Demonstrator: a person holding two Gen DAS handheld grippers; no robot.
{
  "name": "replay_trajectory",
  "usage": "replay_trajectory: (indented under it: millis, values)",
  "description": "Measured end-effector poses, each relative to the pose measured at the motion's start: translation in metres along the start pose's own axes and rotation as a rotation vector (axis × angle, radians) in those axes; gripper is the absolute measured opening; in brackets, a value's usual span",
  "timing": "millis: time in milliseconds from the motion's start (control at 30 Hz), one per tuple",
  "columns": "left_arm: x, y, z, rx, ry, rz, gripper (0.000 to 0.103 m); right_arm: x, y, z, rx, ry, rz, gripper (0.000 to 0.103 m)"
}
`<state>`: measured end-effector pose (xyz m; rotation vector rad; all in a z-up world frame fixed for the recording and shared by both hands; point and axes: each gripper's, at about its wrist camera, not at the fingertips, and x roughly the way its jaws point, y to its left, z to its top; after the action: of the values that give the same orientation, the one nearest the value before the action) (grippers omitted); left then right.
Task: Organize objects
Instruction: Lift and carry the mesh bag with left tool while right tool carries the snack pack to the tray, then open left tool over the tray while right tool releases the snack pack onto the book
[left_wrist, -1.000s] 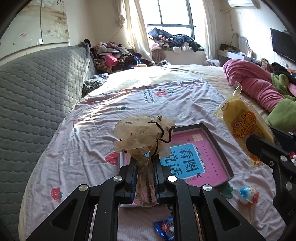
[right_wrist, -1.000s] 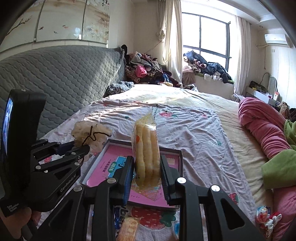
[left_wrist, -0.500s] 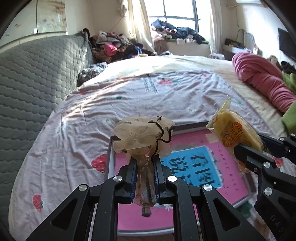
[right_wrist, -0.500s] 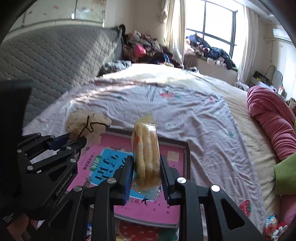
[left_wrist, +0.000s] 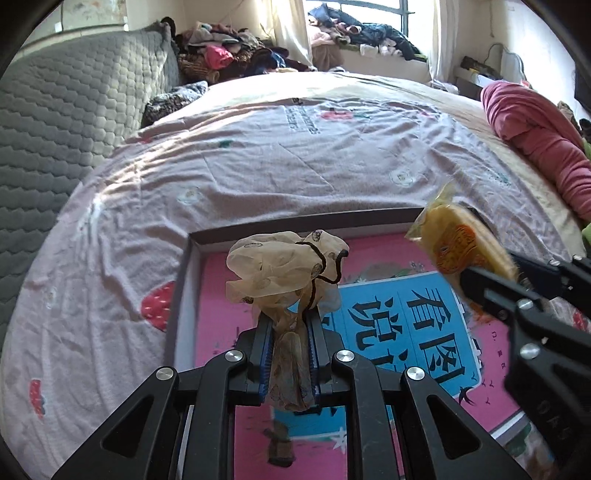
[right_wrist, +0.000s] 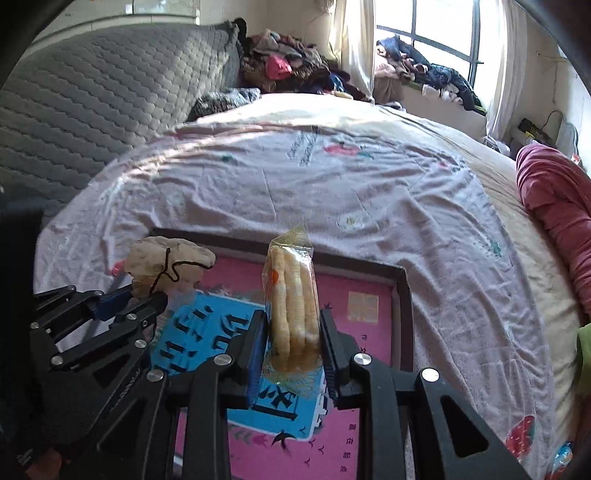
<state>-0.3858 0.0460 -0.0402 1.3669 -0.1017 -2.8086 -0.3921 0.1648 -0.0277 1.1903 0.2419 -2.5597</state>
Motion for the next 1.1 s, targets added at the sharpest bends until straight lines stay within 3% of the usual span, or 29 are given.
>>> replay_trajectory:
  millis: [333,700,833,900,967,1033,1100]
  values:
    - [0.030,-0.008,-0.005,0.019,0.077,0.031,0.022,0.036,-0.002,-0.001,-0.002,0.084,-0.022,0.028]
    - [0.034,-0.005,-0.006,0.015,0.079,0.036,0.029,0.046,-0.005,-0.006,0.012,0.107,-0.013,0.029]
    - [0.035,-0.004,-0.006,0.011,0.080,0.035,0.036,0.049,-0.005,-0.007,0.018,0.120,-0.012,0.030]
    - [0.035,-0.005,-0.006,0.017,0.085,0.045,0.043,0.050,-0.007,-0.008,0.026,0.129,-0.014,0.037]
    - [0.035,-0.003,-0.007,0.016,0.088,0.044,0.048,0.050,-0.008,-0.010,0.028,0.130,-0.023,0.057]
    - [0.034,-0.001,-0.007,0.012,0.085,0.041,0.056,0.050,-0.011,-0.011,0.039,0.130,-0.027,0.066]
    - [0.033,0.001,-0.008,0.007,0.083,0.040,0.061,0.050,-0.011,-0.012,0.042,0.136,-0.029,0.067]
